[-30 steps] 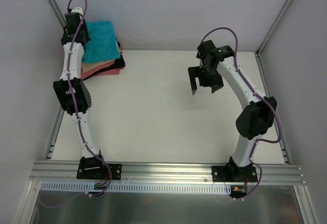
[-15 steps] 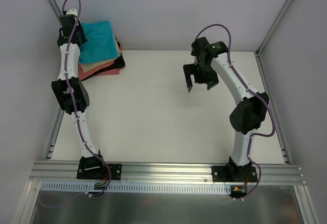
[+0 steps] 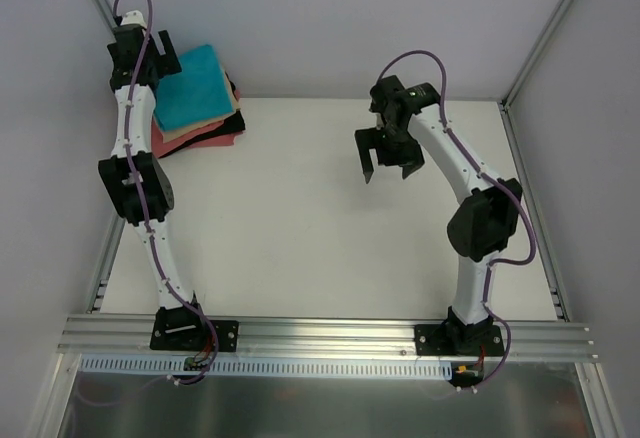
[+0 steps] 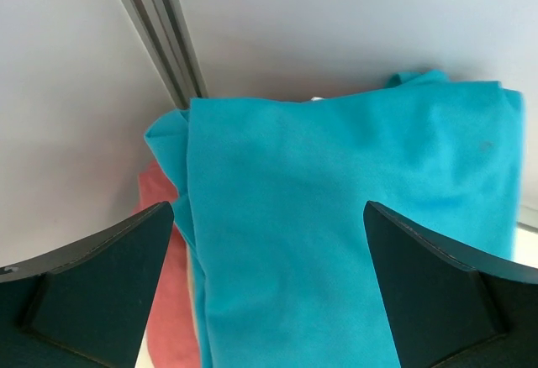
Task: Fold and stack the t-shirts
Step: Put the neatly folded tshirt into the corner of the board with the left arm
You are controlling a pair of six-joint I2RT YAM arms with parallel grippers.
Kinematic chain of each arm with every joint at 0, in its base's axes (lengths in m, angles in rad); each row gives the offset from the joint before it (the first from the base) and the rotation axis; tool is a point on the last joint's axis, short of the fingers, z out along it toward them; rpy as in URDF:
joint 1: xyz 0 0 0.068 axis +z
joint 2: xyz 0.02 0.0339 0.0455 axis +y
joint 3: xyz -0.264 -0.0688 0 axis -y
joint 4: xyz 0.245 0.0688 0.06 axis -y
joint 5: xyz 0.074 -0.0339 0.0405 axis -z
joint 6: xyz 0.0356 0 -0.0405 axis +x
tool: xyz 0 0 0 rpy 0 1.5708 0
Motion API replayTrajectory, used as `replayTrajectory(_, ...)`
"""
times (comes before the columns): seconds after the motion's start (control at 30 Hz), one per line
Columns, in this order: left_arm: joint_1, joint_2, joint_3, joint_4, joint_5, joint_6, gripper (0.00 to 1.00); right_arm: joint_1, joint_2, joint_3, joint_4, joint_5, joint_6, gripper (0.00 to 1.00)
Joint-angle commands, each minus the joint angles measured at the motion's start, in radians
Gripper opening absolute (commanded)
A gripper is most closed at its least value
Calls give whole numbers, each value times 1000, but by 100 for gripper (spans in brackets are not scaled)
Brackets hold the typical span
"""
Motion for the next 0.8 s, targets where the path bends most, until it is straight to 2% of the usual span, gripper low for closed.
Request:
replayTrajectory(0.0,10,-186,-80,117,58,-81,99,16,-42,-62,19,-8,21,99)
replayTrajectory(0.07,6,-283,-179,142,133,-169,99,21,-71,-90,69,-7,28,100)
replayTrajectory(0.13,-10,-347,-212,105,216,-228,99,24,-100,-131,118,-45,31,99)
replayTrajectory(0.23,-68,-404,-238,-37,339,-207,99,26,-163,-176,212,-63,55,99)
replayTrajectory(0.3,-134,-461,-354,-65,366,-178,99,26,-220,-206,283,-68,61,99)
replayTrajectory(0.4,-250,-687,-590,-38,308,-121,99,26,-304,-277,355,-39,72,100)
replayTrajectory(0.53,-410,-869,-836,12,170,-19,99,23,-411,-372,444,-46,58,100)
replayTrajectory(0.63,-451,-944,-895,-72,103,-77,99,21,-480,-424,461,-31,41,100)
replayTrajectory(0.77,-491,-1082,-996,-54,-4,-71,99,16,-551,-487,482,-31,8,99)
